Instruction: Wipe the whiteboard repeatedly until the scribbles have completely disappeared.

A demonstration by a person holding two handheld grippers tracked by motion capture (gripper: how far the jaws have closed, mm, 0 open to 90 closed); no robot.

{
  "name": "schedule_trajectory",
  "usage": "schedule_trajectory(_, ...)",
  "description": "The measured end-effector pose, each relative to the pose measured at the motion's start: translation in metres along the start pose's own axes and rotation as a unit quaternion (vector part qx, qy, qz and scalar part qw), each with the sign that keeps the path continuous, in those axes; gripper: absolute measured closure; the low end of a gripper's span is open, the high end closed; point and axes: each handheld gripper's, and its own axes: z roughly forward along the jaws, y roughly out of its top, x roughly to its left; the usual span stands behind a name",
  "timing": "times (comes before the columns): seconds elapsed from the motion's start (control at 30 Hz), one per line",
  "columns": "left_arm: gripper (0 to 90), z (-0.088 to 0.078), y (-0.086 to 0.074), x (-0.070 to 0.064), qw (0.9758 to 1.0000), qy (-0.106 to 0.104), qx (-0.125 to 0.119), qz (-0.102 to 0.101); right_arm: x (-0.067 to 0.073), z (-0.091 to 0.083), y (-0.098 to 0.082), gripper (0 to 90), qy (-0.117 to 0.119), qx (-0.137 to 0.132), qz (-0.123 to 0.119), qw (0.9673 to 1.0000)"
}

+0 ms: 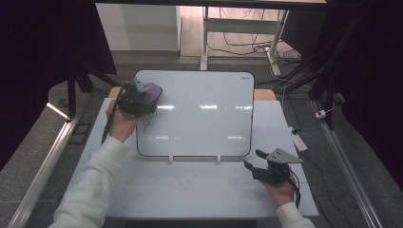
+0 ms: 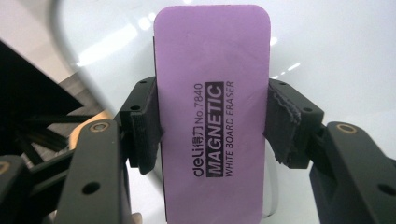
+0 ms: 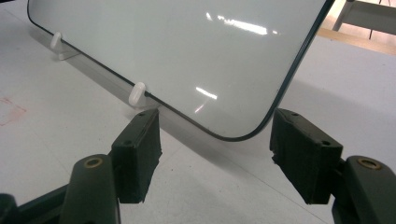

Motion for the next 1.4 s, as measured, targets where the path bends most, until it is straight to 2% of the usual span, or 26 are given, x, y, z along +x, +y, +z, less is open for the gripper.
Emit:
schedule_trajectory(0.13, 41.2, 0.003, 0.003, -0.021, 0.9995, -0.011, 0.002, 0.029, 0.000, 0.000, 0.000, 32.7, 0.002, 0.001, 0.000, 1.0000)
schedule_trajectory(0.2, 41.2, 0.003, 0.002, -0.026, 0.9991, -0.025, 0.005, 0.035, 0.000, 0.001, -0.001, 32.7, 0.003, 0.001, 0.000, 1.0000)
schedule_trajectory(0.27, 41.3, 0.003, 0.000, -0.028, 0.9990, -0.024, 0.004, 0.039, 0.000, 0.001, -0.001, 32.7, 0.003, 0.001, -0.001, 1.0000)
schedule_trajectory(0.33, 41.2, 0.002, -0.001, -0.025, 0.9991, -0.031, 0.001, 0.028, 0.000, 0.001, 0.000, 32.7, 0.003, 0.000, 0.000, 1.0000)
schedule_trajectory(0.43, 41.2, 0.000, -0.004, -0.014, 0.9998, -0.016, -0.003, 0.012, 0.000, 0.001, 0.000, 32.7, 0.002, 0.000, 0.000, 1.0000)
schedule_trajectory(0.57, 41.2, -0.004, -0.011, 0.007, 0.9997, 0.003, -0.011, -0.023, 0.000, 0.001, -0.001, 32.7, 0.001, 0.002, 0.001, 1.0000)
schedule_trajectory(0.67, 41.2, -0.007, -0.015, 0.020, 0.9975, -0.016, -0.025, -0.064, 0.000, 0.001, -0.001, 32.7, 0.001, 0.002, 0.000, 1.0000)
schedule_trajectory(0.7, 41.2, -0.007, -0.016, 0.020, 0.9974, -0.016, -0.026, -0.065, 0.000, 0.001, -0.001, 32.7, 0.001, 0.001, 0.000, 1.0000)
schedule_trajectory(0.8, 41.3, -0.005, -0.017, 0.009, 0.9990, -0.004, -0.018, -0.042, 0.000, 0.001, -0.001, 32.7, 0.000, 0.002, 0.001, 1.0000)
schedule_trajectory(0.9, 41.3, -0.002, -0.022, -0.003, 0.9994, -0.001, -0.017, -0.030, 0.000, 0.001, -0.001, 32.7, 0.000, 0.002, 0.001, 1.0000)
schedule_trajectory(1.0, 41.3, -0.001, -0.027, -0.012, 0.9994, -0.011, -0.019, -0.027, 0.000, 0.001, -0.001, 32.7, 0.001, 0.002, 0.001, 1.0000)
schedule_trajectory(1.13, 41.3, 0.001, -0.030, -0.027, 0.9994, -0.026, -0.018, -0.012, 0.001, 0.001, -0.001, 32.7, 0.000, 0.002, -0.001, 1.0000)
schedule_trajectory(1.2, 41.2, 0.001, -0.030, -0.030, 0.9997, -0.020, -0.016, 0.003, 0.001, 0.001, -0.001, 32.7, 0.000, 0.002, -0.001, 1.0000)
schedule_trajectory(1.27, 41.3, 0.001, -0.030, -0.023, 0.9993, -0.028, -0.022, -0.014, 0.001, 0.001, -0.001, 32.7, 0.000, 0.001, 0.000, 1.0000)
schedule_trajectory(1.4, 41.3, -0.003, -0.022, 0.004, 0.9975, -0.021, -0.036, -0.057, 0.001, 0.001, -0.001, 32.7, 0.000, 0.002, -0.001, 1.0000)
